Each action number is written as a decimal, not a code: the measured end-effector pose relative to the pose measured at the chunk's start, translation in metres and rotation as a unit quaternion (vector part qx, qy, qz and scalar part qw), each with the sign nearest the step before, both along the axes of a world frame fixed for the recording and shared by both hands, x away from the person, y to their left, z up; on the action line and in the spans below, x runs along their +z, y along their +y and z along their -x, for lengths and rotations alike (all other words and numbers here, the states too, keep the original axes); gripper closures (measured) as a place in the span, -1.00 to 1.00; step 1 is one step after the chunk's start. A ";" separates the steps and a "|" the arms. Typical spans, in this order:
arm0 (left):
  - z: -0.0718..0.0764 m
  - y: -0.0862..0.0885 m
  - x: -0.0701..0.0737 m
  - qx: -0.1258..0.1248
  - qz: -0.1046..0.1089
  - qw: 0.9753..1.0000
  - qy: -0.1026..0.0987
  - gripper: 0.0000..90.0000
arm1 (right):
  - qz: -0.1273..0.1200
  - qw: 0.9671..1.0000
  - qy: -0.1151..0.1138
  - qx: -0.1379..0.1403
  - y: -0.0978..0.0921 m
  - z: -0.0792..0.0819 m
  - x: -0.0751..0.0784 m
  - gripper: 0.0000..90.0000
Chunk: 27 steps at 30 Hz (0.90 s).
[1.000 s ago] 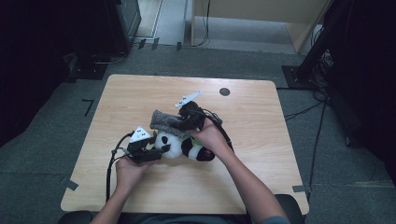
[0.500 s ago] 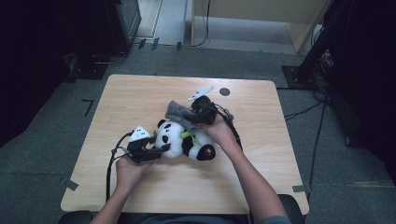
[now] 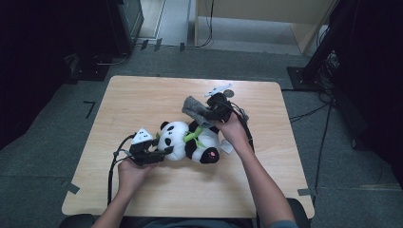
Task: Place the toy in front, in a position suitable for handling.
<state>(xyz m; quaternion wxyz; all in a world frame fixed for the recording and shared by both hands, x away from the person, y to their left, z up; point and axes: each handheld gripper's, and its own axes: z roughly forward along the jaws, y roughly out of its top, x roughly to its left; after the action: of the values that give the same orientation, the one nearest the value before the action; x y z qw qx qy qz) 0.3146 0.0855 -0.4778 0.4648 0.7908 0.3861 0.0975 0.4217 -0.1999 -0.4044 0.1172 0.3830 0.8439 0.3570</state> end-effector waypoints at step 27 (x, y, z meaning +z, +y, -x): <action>-0.003 0.001 0.002 0.000 0.000 1.000 0.012 -0.16 | -0.070 0.994 -0.084 -0.009 -0.053 0.050 0.039 0.69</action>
<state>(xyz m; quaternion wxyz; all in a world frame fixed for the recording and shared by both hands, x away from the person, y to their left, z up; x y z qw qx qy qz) 0.3178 0.0863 -0.4761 0.4601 0.7921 0.3914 0.0877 0.3715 -0.2525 -0.3654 0.1639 0.3659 0.8005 0.4455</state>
